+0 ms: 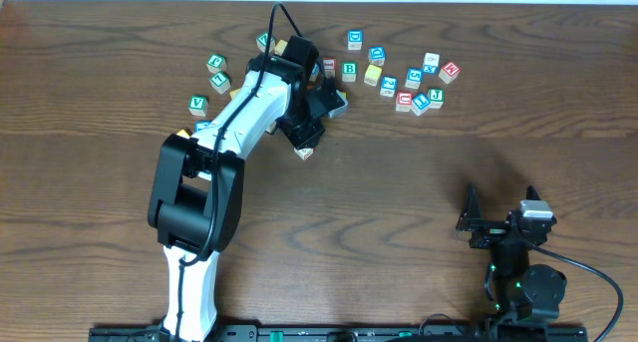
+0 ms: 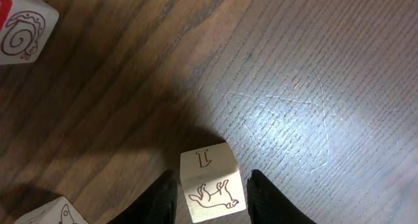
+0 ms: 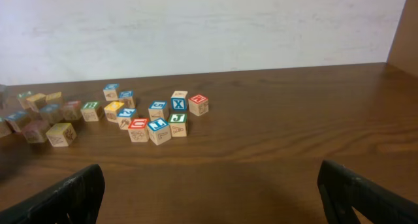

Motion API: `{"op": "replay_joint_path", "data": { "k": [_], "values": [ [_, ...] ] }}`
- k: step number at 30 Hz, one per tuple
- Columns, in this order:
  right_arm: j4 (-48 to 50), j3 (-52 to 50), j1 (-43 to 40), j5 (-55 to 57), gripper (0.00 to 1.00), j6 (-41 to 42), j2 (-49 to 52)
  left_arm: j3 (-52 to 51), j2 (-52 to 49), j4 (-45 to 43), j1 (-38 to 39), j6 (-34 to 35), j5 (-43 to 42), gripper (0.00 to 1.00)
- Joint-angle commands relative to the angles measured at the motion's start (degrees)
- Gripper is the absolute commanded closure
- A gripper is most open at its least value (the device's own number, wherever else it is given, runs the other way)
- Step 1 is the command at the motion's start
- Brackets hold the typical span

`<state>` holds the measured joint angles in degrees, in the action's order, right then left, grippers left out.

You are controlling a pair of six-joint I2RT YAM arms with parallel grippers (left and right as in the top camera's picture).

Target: Spell out AI2

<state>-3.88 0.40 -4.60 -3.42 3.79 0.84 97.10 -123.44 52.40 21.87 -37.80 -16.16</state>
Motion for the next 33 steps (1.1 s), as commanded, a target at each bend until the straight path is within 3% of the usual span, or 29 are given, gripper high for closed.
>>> {"op": "replay_joint_path", "data": {
  "k": [1,6,7,10,12,15,17,18,19,33],
  "values": [
    [-0.2,-0.1,0.0,-0.1,0.01,-0.5,-0.3,0.0,0.8,0.6,-0.2,-0.9,0.6,0.65],
    [-0.2,-0.1,0.0,-0.1,0.01,-0.5,-0.3,0.1,3.6,1.3,-0.2,-0.5,4.1,0.56],
    [-0.2,-0.1,0.0,-0.1,0.01,-0.5,-0.3,0.1,4.3,1.3,-0.2,0.6,5.6,0.46],
    [-0.2,-0.1,0.0,-0.1,0.01,-0.5,-0.3,0.1,6.1,1.3,-0.3,4.8,7.5,0.45],
    [-0.2,-0.1,0.0,-0.1,0.01,-0.5,-0.3,0.1,7.0,1.3,-0.3,7.7,8.5,0.57],
    [-0.2,-0.1,0.0,-0.1,0.01,-0.5,-0.3,0.1,7.3,1.0,-0.4,14.5,8.9,0.59],
    [-0.2,-0.1,0.0,-0.1,0.01,-0.5,-0.3,0.0,6.9,1.1,-0.3,16.3,8.7,0.71],
    [-0.2,-0.1,0.0,-0.1,0.01,-0.5,-0.3,-0.4,6.6,1.1,-0.3,16.3,8.0,0.85],
    [-0.2,-0.1,0.0,-0.1,0.01,-0.5,-0.3,-0.7,6.4,1.1,-0.3,16.3,7.8,0.92],
    [-0.2,-0.1,0.0,-0.1,0.01,-0.5,-0.3,-3.1,0.9,-0.3,-0.4,10.6,0.3,0.92]
  ]
}}
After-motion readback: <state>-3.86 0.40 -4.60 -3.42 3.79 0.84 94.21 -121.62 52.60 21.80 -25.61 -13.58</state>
